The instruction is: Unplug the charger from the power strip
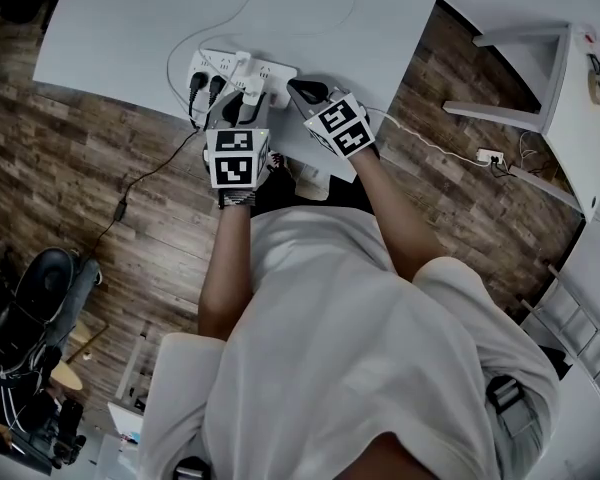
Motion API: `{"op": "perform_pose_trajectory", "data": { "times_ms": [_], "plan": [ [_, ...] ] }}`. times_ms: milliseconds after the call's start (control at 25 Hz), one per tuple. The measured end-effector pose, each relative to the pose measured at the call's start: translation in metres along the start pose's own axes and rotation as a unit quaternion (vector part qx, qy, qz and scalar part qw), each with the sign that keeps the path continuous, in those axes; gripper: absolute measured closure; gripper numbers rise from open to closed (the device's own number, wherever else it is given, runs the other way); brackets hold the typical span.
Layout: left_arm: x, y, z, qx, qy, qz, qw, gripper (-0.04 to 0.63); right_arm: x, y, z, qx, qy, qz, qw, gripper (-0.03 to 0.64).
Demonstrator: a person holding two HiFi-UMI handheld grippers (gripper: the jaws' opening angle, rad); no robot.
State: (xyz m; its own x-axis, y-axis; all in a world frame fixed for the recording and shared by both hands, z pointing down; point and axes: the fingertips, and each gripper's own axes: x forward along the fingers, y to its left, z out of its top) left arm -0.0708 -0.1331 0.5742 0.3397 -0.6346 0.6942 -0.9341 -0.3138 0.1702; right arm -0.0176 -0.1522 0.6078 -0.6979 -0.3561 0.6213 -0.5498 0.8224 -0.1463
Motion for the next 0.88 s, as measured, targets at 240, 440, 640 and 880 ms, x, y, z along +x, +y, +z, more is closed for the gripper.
{"op": "perform_pose_trajectory", "data": {
  "times_ms": [240, 440, 640, 880],
  "plan": [
    [0.0002, -0.0014, 0.0000, 0.027, 0.006, 0.009, 0.9996, 0.451, -0.0007, -0.0004, -0.0006, 0.000, -0.002, 0.000, 1.000, 0.612],
    [-0.0007, -0.0013, 0.0006, 0.020, 0.007, 0.005, 0.9998, 0.451, -0.0011, 0.0000, -0.0002, 0.001, 0.000, 0.000, 1.000, 0.612],
    [-0.0012, -0.0007, 0.0021, -0.031, 0.002, -0.011, 0.9995, 0.449, -0.0022, -0.0013, 0.0006, 0.002, -0.002, -0.001, 1.000, 0.612],
    [-0.0022, -0.0040, 0.0038, 0.053, 0.016, 0.010, 0.9984, 0.451, -0.0019, -0.0009, 0.0022, 0.005, -0.002, -0.003, 1.000, 0.612]
  ]
}}
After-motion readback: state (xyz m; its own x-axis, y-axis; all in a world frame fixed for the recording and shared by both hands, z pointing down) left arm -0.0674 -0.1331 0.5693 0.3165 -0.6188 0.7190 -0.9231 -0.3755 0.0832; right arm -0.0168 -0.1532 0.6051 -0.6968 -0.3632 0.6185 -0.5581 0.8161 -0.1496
